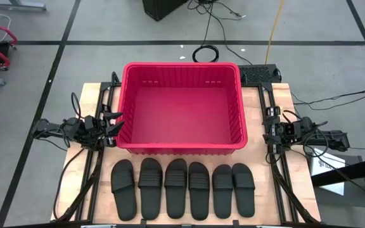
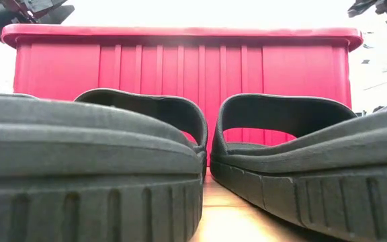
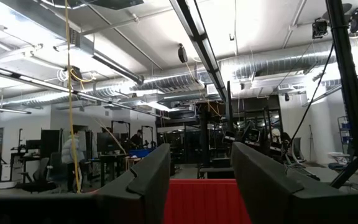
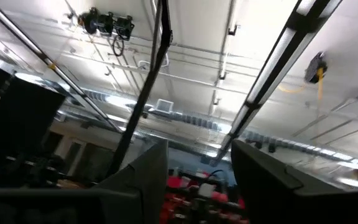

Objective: Pick and place slides into bin
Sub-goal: Put the black slide into the red bin

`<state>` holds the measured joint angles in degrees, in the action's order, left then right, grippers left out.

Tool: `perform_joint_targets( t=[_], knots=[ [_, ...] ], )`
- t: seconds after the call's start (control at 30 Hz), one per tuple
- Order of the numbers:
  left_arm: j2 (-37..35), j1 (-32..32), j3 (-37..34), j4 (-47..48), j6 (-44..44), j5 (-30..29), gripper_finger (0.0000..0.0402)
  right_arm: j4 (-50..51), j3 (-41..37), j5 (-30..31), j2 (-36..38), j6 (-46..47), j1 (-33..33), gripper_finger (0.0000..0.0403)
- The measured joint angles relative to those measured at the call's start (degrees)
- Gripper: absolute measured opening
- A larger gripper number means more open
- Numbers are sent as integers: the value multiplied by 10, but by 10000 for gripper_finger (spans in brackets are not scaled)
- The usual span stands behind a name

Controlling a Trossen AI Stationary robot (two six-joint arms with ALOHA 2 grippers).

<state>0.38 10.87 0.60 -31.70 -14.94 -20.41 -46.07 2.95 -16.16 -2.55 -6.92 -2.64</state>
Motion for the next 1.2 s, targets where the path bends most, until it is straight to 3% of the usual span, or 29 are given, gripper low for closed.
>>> perform_joint_targets(
  t=[0.2, 0.43, 0.93, 1.2],
  knots=[
    [0, 0, 0, -6, 95, 8, 179, 6, 0, -7, 0, 32, 0, 169],
    [0, 0, 0, -8, 82, 8, 179, 34, 0, -6, 0, 32, 0, 169],
    [0, 0, 0, -125, 80, -6, 179, 48, 0, -4, 0, 32, 0, 169],
    [0, 0, 0, -106, 155, 9, 179, 33, 0, 1, 0, 32, 0, 169]
  ],
)
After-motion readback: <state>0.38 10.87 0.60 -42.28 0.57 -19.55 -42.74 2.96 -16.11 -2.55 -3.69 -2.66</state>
